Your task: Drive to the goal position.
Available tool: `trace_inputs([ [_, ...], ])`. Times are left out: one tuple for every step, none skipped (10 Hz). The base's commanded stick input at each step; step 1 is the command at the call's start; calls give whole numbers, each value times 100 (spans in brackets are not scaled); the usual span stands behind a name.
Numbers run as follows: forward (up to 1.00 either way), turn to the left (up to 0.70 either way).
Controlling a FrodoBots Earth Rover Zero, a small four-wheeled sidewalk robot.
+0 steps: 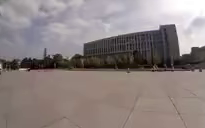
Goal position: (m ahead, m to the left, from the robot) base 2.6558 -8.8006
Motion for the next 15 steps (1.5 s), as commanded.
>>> trace_inputs([
  [65, 0],
  [65, 0],
  [65, 0],
  [65, 0],
  [65, 0],
  [65, 0],
  [65, 0],
  [65, 0],
  [65, 0],
  [65, 0],
  [65, 0],
  [65, 0],
  [65, 0],
  [65, 0],
  [65, 0],
])
